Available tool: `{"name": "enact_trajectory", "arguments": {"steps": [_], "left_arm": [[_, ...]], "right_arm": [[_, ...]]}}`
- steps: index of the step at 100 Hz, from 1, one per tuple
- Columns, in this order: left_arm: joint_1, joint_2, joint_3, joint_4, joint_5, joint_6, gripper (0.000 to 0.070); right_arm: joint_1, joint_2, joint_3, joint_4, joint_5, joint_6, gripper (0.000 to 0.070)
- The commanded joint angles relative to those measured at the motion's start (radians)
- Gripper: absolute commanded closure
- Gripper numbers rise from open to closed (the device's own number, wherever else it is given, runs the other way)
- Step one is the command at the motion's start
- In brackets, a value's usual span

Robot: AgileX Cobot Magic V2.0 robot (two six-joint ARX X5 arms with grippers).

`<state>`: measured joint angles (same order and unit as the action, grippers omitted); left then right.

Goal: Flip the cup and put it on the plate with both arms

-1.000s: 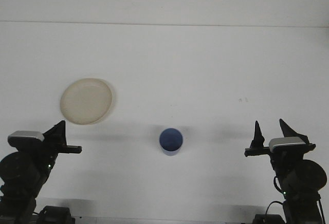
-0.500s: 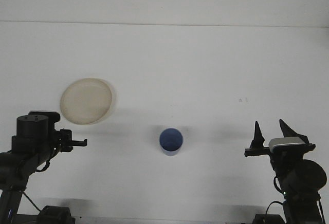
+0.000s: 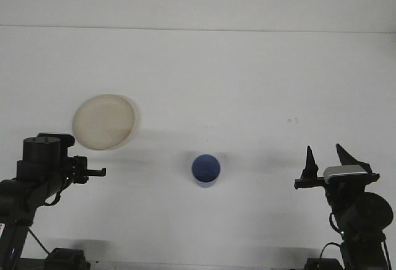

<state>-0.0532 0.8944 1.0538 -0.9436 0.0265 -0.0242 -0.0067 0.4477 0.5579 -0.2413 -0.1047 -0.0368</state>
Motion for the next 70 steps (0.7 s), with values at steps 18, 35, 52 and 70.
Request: {"name": "enact_trajectory", "arguments": {"steps": [18, 35, 52, 70], "left_arm": [[-0.002, 0.003, 0.019, 0.002, 0.0, -0.007, 0.0262], [-0.002, 0.003, 0.024, -0.001, 0.0, -0.007, 0.0197], [-0.008, 0.03, 0.089, -0.04, 0.0, -0.007, 0.0197], [-0.08, 0.122, 0.224, -0.104, 0.0, -0.023, 0.0197]], "right_arm": [[0.002, 0.003, 0.004, 0.01, 0.005, 0.014, 0.022], [0.002, 0.003, 0.004, 0.01, 0.005, 0.014, 0.022], [0.002, 0.003, 0.004, 0.01, 0.005, 0.014, 0.022], [0.002, 0.003, 0.004, 0.01, 0.005, 0.014, 0.022]]}}
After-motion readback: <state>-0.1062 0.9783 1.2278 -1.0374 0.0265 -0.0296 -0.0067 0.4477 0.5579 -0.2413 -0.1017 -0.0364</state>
